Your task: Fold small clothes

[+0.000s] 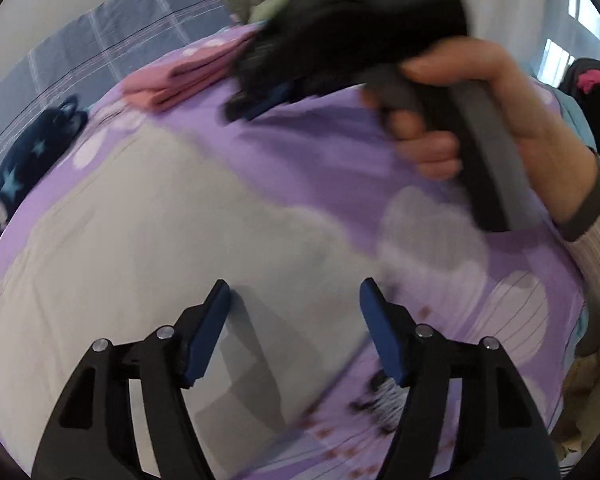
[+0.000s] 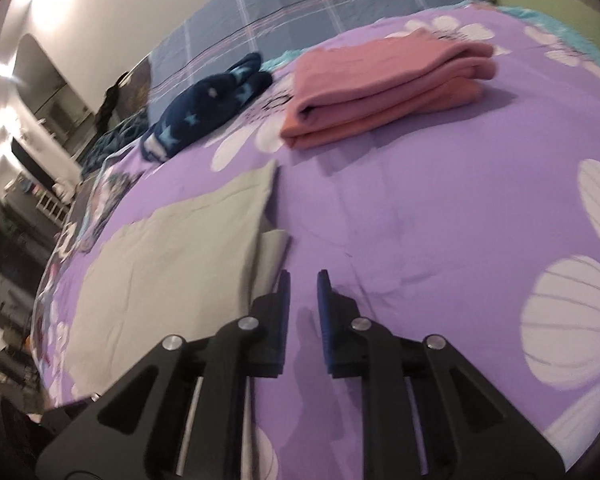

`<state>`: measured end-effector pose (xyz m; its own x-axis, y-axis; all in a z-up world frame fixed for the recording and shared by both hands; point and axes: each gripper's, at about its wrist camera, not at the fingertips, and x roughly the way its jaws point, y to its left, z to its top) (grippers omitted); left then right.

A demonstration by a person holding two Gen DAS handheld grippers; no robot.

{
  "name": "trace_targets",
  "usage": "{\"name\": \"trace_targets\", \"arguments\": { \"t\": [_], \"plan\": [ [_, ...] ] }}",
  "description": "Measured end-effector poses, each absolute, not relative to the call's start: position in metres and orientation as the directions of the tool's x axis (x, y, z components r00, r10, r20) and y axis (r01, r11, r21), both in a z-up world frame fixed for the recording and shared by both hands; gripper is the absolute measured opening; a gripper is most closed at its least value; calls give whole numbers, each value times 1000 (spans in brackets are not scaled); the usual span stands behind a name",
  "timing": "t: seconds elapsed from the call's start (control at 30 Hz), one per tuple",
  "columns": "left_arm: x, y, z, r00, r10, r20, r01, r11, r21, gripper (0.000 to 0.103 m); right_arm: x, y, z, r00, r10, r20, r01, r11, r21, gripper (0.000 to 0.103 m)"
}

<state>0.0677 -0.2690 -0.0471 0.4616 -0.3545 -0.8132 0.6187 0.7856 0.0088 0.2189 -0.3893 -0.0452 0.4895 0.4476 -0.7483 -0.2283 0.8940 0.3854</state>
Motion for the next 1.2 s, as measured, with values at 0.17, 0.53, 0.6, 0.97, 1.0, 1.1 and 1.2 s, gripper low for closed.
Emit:
{"name": "trace_targets", "arguments": {
  "t": [0.17,0.53,0.6,0.97,1.0,1.1,1.2],
  "plan": [
    [79,-277,-50,449,-346,-824,566,824,-37,67,242,-391,-56,387,540,-747,-263,841,472,22],
    [83,-286,-55,523,-228,-821,496,865,76,19,260,-360,-65,303,537,-787,-321,835,447,35],
    [86,-276,-52,505,-274,-818,495,868,15,15,264,-355,-65,310,533,-787,-319,838,443,2],
    [73,-282,-60,456,-417,-786,626,778,-49,0,282,-378,-58,449,383,-807,-164,923,347,0],
    [73,-282,-60,454,-422,-785,627,777,-56,0,278,-380,-61,448,391,-804,-170,920,353,0],
    [72,-279,-60,438,-445,-781,635,769,-82,0,260,-378,-51,452,467,-760,-241,884,400,4],
    [74,-276,-60,425,-457,-781,630,769,-108,0,244,-364,-34,437,538,-721,-367,838,403,9]
  ]
}}
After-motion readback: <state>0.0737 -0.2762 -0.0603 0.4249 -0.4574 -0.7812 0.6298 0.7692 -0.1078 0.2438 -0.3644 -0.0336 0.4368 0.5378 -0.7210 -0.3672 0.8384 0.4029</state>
